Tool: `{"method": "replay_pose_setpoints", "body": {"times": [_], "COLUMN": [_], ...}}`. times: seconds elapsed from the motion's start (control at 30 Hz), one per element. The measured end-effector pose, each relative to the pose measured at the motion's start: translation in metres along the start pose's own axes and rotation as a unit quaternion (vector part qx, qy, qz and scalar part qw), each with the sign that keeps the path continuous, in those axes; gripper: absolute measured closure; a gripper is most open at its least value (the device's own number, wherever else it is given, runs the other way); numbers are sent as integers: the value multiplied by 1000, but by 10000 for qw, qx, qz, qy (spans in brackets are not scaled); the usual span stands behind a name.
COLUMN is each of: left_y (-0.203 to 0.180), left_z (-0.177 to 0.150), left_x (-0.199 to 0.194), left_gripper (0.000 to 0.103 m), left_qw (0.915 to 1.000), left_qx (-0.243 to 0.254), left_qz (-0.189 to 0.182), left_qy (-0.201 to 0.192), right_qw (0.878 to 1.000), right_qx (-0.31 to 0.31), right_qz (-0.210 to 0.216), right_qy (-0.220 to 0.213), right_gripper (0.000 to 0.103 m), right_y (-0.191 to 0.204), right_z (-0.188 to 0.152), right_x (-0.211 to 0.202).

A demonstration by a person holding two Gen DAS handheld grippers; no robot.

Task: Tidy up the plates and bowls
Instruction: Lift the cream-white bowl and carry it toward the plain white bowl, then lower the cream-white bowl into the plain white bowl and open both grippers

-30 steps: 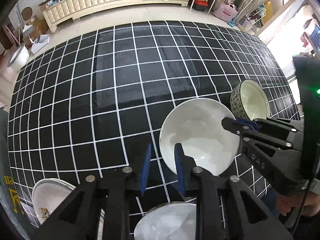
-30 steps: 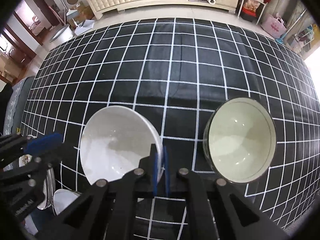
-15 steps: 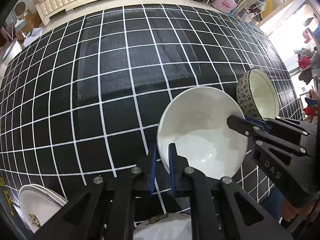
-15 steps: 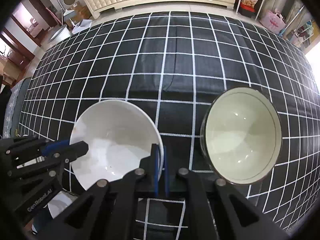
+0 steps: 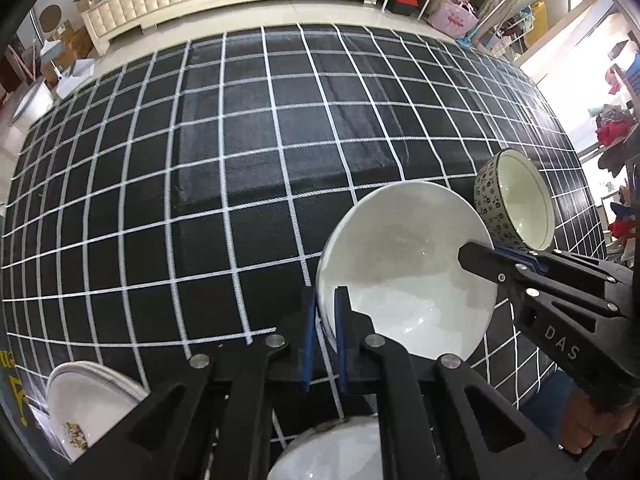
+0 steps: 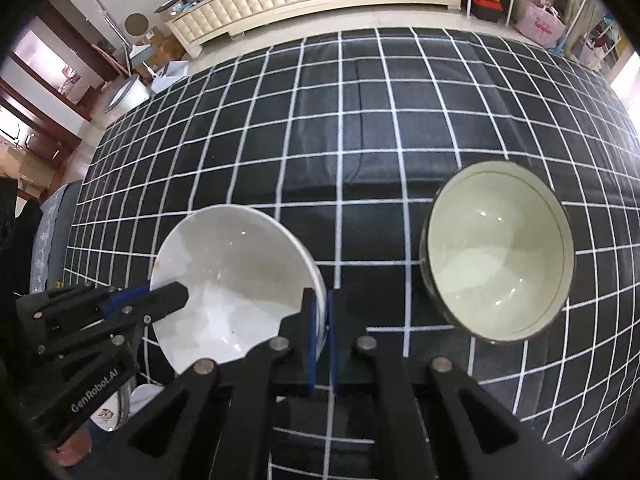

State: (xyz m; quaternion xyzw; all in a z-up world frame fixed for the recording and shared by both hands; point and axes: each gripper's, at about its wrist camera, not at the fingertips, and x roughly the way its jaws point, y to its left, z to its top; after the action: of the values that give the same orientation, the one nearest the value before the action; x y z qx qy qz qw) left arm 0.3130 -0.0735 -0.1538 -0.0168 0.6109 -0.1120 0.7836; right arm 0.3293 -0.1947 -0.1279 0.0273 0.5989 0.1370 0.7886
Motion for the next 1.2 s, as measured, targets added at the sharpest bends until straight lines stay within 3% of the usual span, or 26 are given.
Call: {"method": "replay_pose_setpoints", "body": {"times": [0.27, 0.57, 0.93, 1.2], "left_y": [4, 16, 34, 35], "left_z": [-16, -60, -110, -128], "left_x": [-43, -71, -79, -74], "left_gripper": [95, 95, 95, 96], "left_qw": [9996, 9988, 9989, 9991], "left_qx": [-60, -251, -368, -375], "left_qz": [17, -17, 32, 60], "left_qy": [-258, -410, -302, -207], "right_qw": [9995, 9985, 9978, 9980], "right_qx": [-239, -478, -639, -601], "right_qz": [-45, -104, -131, -123], "right_qy": [-197, -256, -77, 173], "right_gripper": [96, 96, 96, 96], "right_y": [23, 51, 72, 74], "right_z": [-8, -31, -69, -90], "right_x": [-31, -46, -41, -26]}}
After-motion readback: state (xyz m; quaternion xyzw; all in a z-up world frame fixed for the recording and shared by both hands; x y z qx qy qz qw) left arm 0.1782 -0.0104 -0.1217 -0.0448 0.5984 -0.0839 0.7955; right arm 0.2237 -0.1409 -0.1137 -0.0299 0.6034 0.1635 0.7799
